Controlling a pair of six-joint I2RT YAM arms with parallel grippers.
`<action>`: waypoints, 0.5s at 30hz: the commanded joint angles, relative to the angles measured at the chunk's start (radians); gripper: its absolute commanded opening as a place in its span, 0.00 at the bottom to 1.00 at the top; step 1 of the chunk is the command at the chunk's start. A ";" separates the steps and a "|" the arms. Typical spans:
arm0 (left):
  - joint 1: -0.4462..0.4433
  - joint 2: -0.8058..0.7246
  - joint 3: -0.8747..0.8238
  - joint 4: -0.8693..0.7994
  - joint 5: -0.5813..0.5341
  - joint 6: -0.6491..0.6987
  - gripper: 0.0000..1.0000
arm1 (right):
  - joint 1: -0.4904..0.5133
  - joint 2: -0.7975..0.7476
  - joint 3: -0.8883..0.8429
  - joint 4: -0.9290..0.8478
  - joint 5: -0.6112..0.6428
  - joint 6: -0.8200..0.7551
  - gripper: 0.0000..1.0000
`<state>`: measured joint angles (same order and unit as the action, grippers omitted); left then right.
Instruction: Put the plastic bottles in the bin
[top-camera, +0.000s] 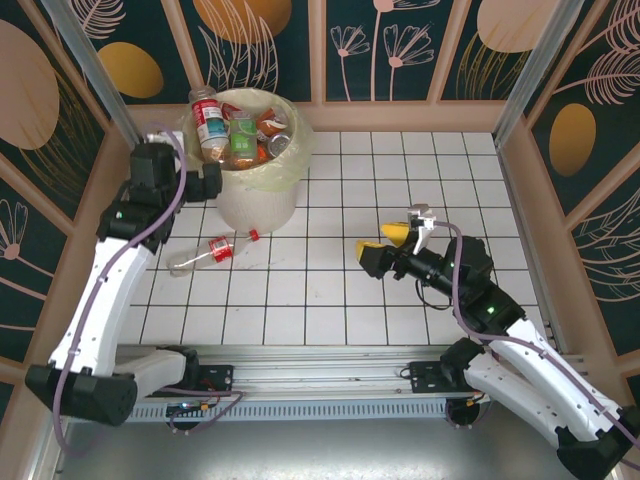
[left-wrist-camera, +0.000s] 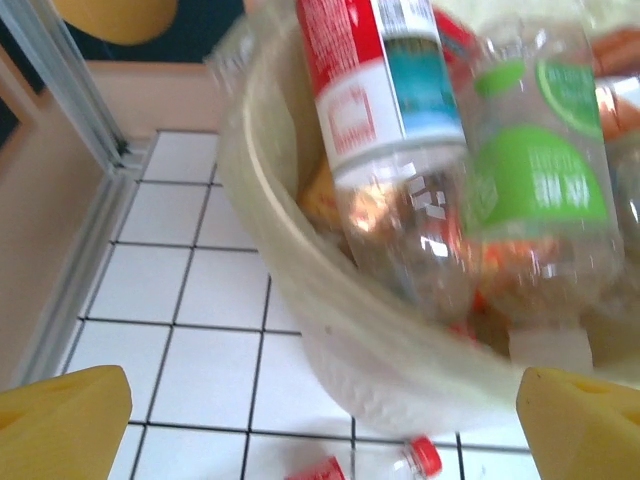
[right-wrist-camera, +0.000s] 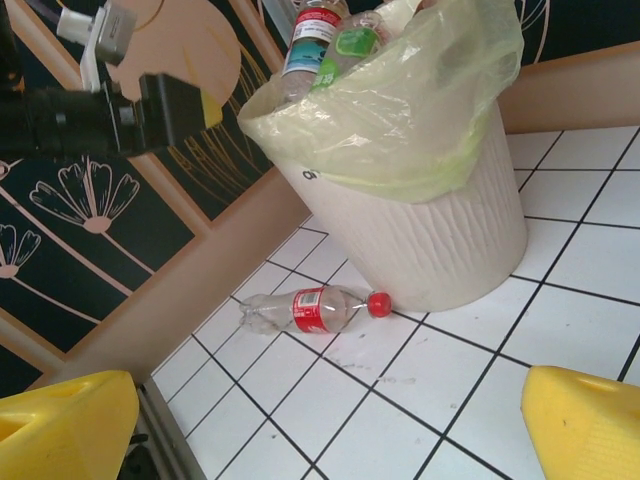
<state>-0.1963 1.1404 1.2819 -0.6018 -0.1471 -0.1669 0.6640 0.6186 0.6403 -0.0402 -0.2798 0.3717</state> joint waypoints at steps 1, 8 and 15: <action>-0.010 -0.059 -0.088 0.050 0.179 0.029 0.99 | 0.007 -0.001 -0.004 0.048 -0.025 -0.016 0.99; -0.104 -0.143 -0.266 0.099 0.099 0.042 0.99 | 0.007 -0.002 -0.009 0.048 -0.029 -0.011 0.99; -0.106 -0.176 -0.452 0.244 0.048 -0.063 0.99 | 0.007 -0.024 -0.021 0.049 -0.032 -0.001 0.99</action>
<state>-0.2996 0.9756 0.8818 -0.4572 -0.0574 -0.1722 0.6640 0.6178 0.6380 -0.0395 -0.2901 0.3721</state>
